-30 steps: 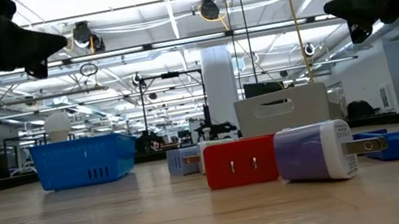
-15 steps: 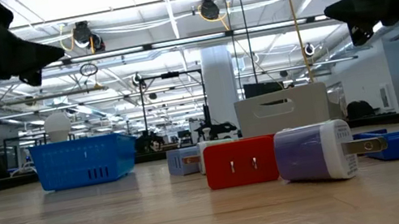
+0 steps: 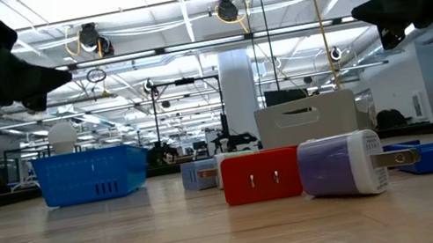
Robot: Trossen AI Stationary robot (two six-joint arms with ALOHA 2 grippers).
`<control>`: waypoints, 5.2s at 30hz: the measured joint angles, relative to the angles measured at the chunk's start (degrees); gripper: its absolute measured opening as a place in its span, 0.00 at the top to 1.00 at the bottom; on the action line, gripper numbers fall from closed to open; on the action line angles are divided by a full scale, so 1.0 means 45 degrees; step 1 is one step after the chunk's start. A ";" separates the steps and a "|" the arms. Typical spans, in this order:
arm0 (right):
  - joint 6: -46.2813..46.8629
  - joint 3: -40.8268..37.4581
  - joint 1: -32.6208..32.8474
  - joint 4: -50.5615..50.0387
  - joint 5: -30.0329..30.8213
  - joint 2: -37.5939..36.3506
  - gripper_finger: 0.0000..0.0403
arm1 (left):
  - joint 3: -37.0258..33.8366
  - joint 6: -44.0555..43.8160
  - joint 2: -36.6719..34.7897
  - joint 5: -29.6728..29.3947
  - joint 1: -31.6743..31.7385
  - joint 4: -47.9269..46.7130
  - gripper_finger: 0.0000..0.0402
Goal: Pick & Place Office items
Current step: Put the red charger adapter into the gray bin
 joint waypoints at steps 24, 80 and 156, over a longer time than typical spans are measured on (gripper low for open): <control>-0.0050 0.0180 0.0002 0.0593 0.0913 0.0584 1.00 | 0.0010 -0.0792 0.0049 -0.1104 0.0000 -0.0095 0.95; -0.1240 1.0267 0.5900 -0.0344 0.4233 1.7779 0.31 | 0.0029 -0.1335 0.0053 -0.1661 -0.0004 -0.1219 0.95; 0.0816 1.2671 0.5131 -0.2393 0.2053 2.2477 0.12 | 0.0024 -0.1408 0.0049 -0.1648 -0.0005 -0.1268 0.95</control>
